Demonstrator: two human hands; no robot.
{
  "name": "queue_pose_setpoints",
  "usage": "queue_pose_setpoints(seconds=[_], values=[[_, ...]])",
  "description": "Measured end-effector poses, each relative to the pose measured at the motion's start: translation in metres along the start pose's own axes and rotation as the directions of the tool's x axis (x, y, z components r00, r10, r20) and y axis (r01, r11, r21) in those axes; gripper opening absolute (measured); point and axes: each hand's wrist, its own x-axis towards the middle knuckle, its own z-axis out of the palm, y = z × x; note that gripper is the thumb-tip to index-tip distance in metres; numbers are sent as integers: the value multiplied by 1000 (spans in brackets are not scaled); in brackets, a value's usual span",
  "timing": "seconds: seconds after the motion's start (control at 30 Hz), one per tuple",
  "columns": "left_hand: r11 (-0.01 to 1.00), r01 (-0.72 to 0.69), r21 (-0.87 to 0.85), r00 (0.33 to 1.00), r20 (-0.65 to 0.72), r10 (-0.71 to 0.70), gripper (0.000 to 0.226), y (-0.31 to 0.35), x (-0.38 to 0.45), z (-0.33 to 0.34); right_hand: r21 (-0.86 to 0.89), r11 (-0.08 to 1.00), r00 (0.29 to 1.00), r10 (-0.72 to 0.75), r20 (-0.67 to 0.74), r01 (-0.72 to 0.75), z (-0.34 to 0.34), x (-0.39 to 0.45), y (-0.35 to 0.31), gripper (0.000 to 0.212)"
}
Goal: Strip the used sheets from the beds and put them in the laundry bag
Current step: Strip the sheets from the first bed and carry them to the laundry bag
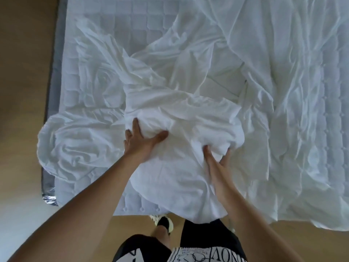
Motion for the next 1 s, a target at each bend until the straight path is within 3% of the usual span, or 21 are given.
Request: queue_pose_setpoints(seconds=[0.1,0.2,0.27,0.33,0.4,0.5,0.63,0.7,0.77,0.87,0.93,1.0], values=[[980,-13,-200,999,48,23,148,-3,14,-7,17,997,997,-76,-4,76,19,34,-6,100],[956,19,-294,994,106,13,121,-4,15,-10,-36,998,996,-48,74,51,20,50,-18,54],[942,43,-333,989,149,8,106,0,12,-7,48,999,993,-31,117,26,15,53,-25,28],[887,102,-450,973,232,5,93,7,1,-5,150,988,976,-9,219,-25,11,51,-32,33],[826,160,-540,940,340,40,64,15,-17,-8,211,968,933,57,356,-139,7,40,-42,58],[773,292,-564,878,479,17,42,24,-53,-26,158,970,881,93,463,-186,-5,12,-72,61],[684,328,-652,863,501,63,41,18,-79,-44,-35,988,915,-124,385,149,-5,-3,-115,33],[653,356,-669,869,494,33,47,8,-79,-43,-156,967,931,-138,337,199,9,0,-119,36],[645,347,-681,899,437,-22,60,-10,-66,-32,-253,955,942,-66,328,155,27,14,-101,56],[704,327,-630,945,229,-234,119,-49,-36,-10,-375,917,957,-22,289,134,40,45,-59,64],[844,244,-479,964,26,-264,111,-50,-46,-4,-378,916,963,-32,267,135,43,57,-41,76],[977,4,-212,974,-220,-52,99,-35,-61,-4,-392,907,966,-54,251,153,47,57,-38,88]])
